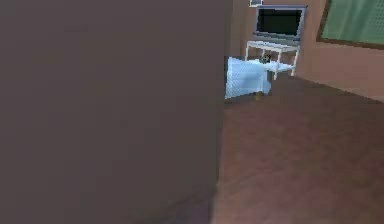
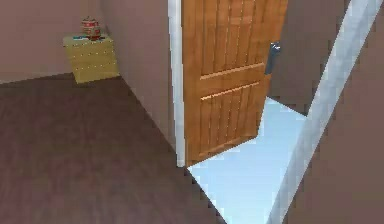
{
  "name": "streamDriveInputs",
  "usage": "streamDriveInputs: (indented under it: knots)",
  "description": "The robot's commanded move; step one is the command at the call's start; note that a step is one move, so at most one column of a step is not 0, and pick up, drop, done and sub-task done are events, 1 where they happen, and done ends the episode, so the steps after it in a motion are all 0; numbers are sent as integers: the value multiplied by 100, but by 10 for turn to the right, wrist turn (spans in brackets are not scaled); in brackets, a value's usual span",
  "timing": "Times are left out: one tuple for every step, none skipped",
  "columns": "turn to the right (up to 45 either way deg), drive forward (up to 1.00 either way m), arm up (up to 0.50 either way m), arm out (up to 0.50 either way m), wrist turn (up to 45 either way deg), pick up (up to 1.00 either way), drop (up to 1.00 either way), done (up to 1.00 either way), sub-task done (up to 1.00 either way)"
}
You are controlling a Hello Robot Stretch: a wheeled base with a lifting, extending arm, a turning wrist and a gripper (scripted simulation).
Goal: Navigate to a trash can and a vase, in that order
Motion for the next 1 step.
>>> streamDriveInputs:
  knots:
    - [450, 0, 0, 0, 0, 0, 0, 0, 0]
